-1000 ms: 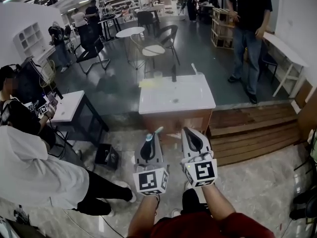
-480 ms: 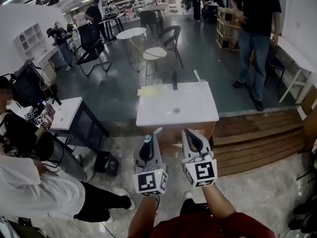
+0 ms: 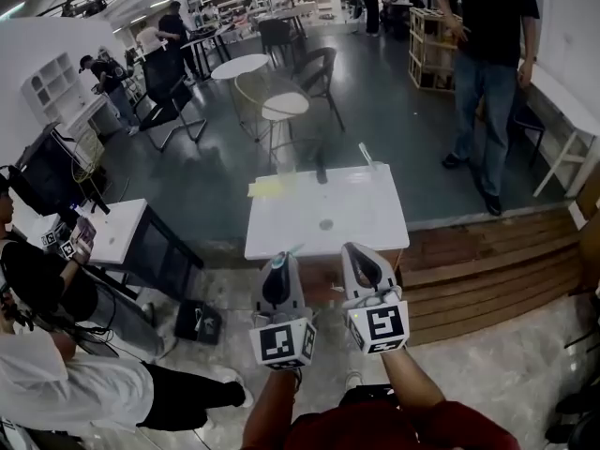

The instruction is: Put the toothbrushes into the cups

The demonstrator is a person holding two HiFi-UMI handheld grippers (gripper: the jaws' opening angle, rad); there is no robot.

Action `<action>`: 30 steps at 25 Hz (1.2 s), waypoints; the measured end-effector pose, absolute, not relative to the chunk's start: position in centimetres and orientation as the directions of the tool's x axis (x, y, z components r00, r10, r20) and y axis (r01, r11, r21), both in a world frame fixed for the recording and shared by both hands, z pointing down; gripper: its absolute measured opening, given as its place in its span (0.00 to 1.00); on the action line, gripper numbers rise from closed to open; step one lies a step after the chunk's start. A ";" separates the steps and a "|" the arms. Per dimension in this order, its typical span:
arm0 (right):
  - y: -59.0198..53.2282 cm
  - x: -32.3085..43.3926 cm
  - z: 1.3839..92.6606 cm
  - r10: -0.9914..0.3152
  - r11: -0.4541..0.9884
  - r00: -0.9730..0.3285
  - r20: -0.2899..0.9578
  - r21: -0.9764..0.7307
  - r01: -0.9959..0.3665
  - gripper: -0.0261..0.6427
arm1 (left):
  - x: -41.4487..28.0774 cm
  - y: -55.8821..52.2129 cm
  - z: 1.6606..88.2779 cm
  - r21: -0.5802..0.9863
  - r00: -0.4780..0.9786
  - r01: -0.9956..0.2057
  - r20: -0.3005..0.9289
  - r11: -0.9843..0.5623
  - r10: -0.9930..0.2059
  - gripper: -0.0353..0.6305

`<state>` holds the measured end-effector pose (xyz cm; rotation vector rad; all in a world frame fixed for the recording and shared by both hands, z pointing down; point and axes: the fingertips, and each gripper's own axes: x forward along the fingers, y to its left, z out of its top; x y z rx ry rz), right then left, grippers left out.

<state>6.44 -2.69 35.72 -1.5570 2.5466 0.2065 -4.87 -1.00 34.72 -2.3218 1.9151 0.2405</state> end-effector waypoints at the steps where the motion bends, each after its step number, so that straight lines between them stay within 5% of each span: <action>1: -3.4 6.9 35.7 -0.871 0.451 -0.448 -0.201 0.036 -0.892 0.08 | -4.5 -1.6 34.7 0.005 0.186 -0.982 -0.199 -0.191 -0.962 0.13; 16: -9.9 8.4 35.4 -0.852 0.484 -0.476 -0.217 0.019 -0.875 0.08 | -3.6 -7.4 34.2 -0.007 0.149 -0.989 -0.199 -0.150 -0.969 0.13; 30: -18.1 1.5 35.6 -0.847 0.485 -0.489 -0.207 0.073 -0.871 0.08 | -9.9 -16.1 34.7 0.021 0.156 -0.986 -0.225 -0.165 -0.962 0.13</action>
